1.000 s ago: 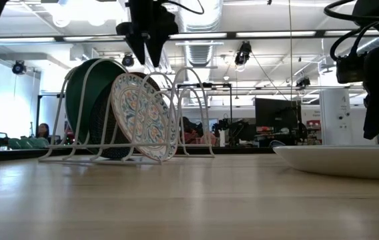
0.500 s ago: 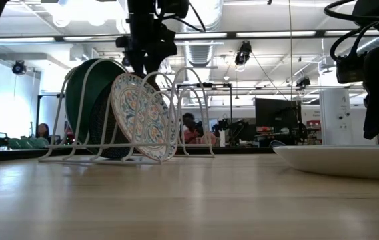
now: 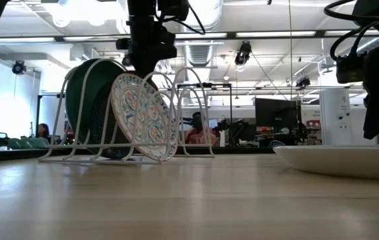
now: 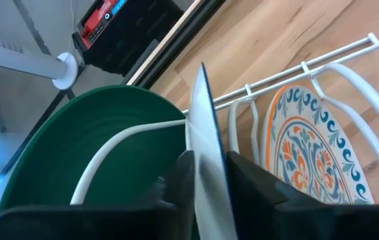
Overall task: Sort dishes
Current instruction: Put the white plate in the dish rack
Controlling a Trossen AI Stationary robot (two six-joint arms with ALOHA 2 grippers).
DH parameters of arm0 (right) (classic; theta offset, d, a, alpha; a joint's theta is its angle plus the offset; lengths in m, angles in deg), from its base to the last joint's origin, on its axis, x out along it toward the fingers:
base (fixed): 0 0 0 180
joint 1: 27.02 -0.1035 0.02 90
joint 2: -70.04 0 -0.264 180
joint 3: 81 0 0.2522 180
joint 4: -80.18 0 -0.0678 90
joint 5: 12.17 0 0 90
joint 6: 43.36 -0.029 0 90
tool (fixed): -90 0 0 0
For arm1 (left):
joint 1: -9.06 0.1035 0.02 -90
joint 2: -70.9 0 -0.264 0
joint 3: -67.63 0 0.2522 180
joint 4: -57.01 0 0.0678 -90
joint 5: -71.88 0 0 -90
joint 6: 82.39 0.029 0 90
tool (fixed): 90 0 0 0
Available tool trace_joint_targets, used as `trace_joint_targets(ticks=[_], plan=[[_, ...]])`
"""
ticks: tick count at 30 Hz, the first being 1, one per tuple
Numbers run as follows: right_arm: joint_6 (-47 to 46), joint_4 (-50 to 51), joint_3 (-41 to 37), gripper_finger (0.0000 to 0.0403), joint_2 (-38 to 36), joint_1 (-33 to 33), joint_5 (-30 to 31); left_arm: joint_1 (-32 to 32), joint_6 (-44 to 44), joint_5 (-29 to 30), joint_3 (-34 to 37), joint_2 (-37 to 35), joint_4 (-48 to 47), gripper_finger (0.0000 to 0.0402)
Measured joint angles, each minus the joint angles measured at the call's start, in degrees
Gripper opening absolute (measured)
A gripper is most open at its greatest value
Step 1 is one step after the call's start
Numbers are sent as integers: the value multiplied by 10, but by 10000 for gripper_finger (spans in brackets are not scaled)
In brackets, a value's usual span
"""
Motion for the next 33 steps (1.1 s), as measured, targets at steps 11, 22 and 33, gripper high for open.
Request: trace_joint_targets(ticks=[11, 22, 33], plan=[[0, 0, 0, 199, 0, 0, 0, 5, 8, 1, -2, -1, -1, 7], [0, 0, 0, 199, 0, 0, 0, 13, -8, 5, -1, -1, -7, 4], [0, 0, 0, 199, 0, 0, 0, 15, -14, 11, -1, 0, -14, 32]])
